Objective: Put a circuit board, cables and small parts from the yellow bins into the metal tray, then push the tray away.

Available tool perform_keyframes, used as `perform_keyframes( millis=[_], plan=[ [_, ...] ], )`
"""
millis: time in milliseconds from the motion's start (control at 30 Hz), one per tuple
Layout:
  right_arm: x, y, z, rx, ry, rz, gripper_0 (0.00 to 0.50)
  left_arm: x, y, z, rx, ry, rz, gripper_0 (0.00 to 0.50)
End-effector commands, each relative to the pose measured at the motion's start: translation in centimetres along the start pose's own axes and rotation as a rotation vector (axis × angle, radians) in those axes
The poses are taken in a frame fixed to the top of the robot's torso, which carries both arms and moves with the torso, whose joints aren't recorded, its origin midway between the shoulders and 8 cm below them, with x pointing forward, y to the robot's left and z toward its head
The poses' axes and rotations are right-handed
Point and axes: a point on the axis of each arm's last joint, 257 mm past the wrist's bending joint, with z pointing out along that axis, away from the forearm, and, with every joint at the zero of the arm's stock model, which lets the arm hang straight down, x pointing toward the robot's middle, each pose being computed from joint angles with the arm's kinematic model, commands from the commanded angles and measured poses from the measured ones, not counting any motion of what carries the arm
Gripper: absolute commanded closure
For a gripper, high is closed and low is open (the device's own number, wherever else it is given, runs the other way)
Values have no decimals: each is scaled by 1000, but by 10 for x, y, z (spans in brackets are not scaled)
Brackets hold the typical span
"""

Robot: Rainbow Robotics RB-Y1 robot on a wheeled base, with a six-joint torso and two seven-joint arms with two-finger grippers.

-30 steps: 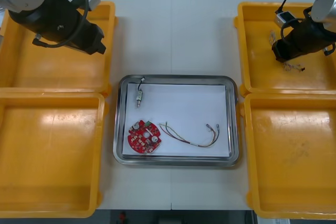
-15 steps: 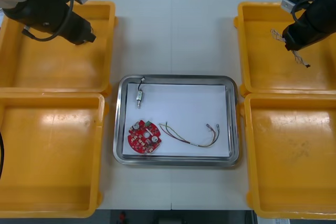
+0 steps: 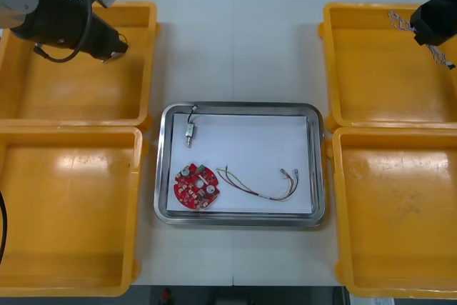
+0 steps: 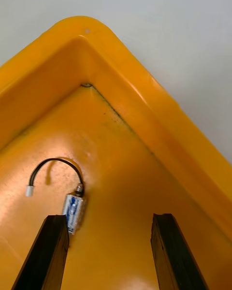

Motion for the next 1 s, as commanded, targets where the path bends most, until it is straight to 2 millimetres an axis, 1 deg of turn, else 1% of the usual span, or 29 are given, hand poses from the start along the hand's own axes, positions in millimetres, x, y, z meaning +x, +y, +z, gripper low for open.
perform_keyframes(
  millis=[33, 100, 167, 200, 267, 300, 367, 400, 467, 500, 533, 567, 600, 633, 667, 700, 767, 800, 867, 900, 933, 1000],
  plan=[
    [-6, 0, -24, 49, -92, -33, 500, -31, 41, -21, -83, -91, 65, 0],
    [-12, 9, -28, 49, -118, -69, 500, -27, 44, -16, -82, -104, 64, 0],
    [-21, 24, -36, 45, -154, -126, 500, -23, 45, -8, -80, -123, 62, 0],
    [-22, 28, -36, 42, -160, -141, 500, -22, 46, -7, -79, -127, 63, 0],
    [-24, 46, -37, 35, -176, -200, 500, -18, 47, 1, -82, -145, 66, 0],
    [-25, 49, -37, 35, -178, -214, 500, -18, 46, 3, -83, -151, 66, 0],
    [-27, 69, -38, 29, -190, -280, 500, -14, 47, 10, -85, -164, 58, 0],
    [-27, 74, -38, 25, -193, -295, 500, -14, 46, 12, -83, -167, 56, 0],
    [-28, 96, -36, 10, -198, -367, 500, -14, 42, 19, -79, -187, 37, 0],
    [-29, 102, -36, 6, -199, -387, 500, -14, 41, 21, -77, -190, 31, 0],
    [-29, 113, -36, -4, -203, -417, 500, -13, 38, 25, -72, -197, 21, 0],
    [-29, 118, -36, -7, -205, -433, 500, -14, 38, 26, -75, -200, 21, 0],
    [-31, 128, -38, -17, -213, -464, 500, -13, 36, 30, -75, -201, 15, 0],
    [-30, 132, -37, -21, -212, -474, 500, -12, 35, 31, -76, -201, 14, 0],
    [-31, 146, -37, -36, -215, -517, 500, -11, 36, 35, -85, -202, 15, 0],
    [-31, 151, -37, -42, -215, -531, 500, -10, 36, 35, -90, -201, 19, 0],
    [-30, 168, -36, -65, -215, -577, 500, -7, 38, 36, -101, -191, 33, 0],
    [-29, 177, -35, -73, -214, -603, 500, -2, 38, 38, -101, -184, 29, 0],
    [-27, 184, -33, -78, -210, -627, 500, 0, 37, 40, -102, -184, 31, 0],
    [-27, 197, -30, -89, -206, -658, 500, 3, 35, 43, -103, -184, 28, 0],
    [-27, 200, -30, -94, -206, -665, 500, 5, 35, 44, -106, -183, 29, 0],
    [-27, 215, -25, -106, -202, -692, 500, 8, 35, 45, -109, -181, 33, 0]
  ],
)
